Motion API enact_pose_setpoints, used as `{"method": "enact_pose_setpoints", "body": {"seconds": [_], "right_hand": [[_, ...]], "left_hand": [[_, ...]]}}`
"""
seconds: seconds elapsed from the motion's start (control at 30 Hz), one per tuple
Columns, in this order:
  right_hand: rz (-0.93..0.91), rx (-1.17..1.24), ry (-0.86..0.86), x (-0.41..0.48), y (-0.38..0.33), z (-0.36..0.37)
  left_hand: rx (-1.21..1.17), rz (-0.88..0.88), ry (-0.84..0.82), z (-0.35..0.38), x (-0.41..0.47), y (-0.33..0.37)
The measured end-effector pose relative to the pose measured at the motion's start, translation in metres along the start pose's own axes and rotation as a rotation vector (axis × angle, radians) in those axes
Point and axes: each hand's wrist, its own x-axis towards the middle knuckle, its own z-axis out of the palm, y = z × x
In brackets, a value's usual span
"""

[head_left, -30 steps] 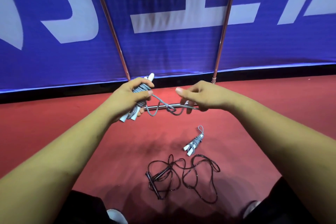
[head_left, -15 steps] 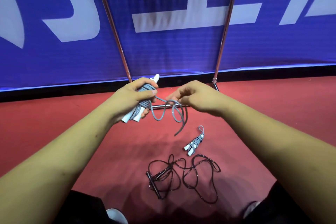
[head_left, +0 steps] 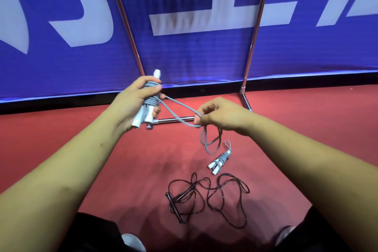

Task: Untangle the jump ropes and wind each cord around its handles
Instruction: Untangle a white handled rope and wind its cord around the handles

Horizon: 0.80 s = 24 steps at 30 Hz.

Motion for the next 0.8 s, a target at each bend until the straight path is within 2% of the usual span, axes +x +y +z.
{"method": "enact_pose_setpoints", "body": {"seconds": [0.07,0.13,0.23,0.3,0.37,0.47,0.57,0.67,0.73,0.8], "right_hand": [[0.044,0.02,0.09,0.003,0.007,-0.006],[0.029,0.108,0.096,0.006,0.012,-0.009],[-0.038,0.332,0.126,0.009,0.012,-0.008],[-0.044,0.394,0.053,0.009,0.01,-0.011],[0.015,0.201,-0.069,0.006,0.013,-0.013],[0.148,-0.179,-0.006,0.007,0.024,-0.013],[0.092,-0.139,0.007,0.007,0.028,-0.01],[-0.062,-0.001,-0.098,0.0,0.019,-0.008],[-0.103,-0.068,-0.151,-0.002,0.012,-0.006],[-0.032,-0.165,-0.213,-0.004,0.006,-0.004]], "left_hand": [[-0.07,0.028,0.094,-0.01,0.004,0.004],[-0.096,0.036,0.14,-0.017,0.006,0.004],[-0.008,0.018,0.168,-0.019,0.008,-0.003],[0.014,0.006,0.203,-0.019,0.008,-0.005],[-0.042,0.013,0.229,-0.02,0.008,-0.004],[-0.145,0.035,0.24,-0.018,0.009,-0.001],[-0.015,0.068,0.22,-0.017,0.009,-0.004],[0.1,0.056,0.153,-0.016,0.008,-0.006],[0.104,0.062,0.132,-0.017,0.01,-0.003],[0.086,0.079,0.145,-0.02,0.011,0.0]]}}
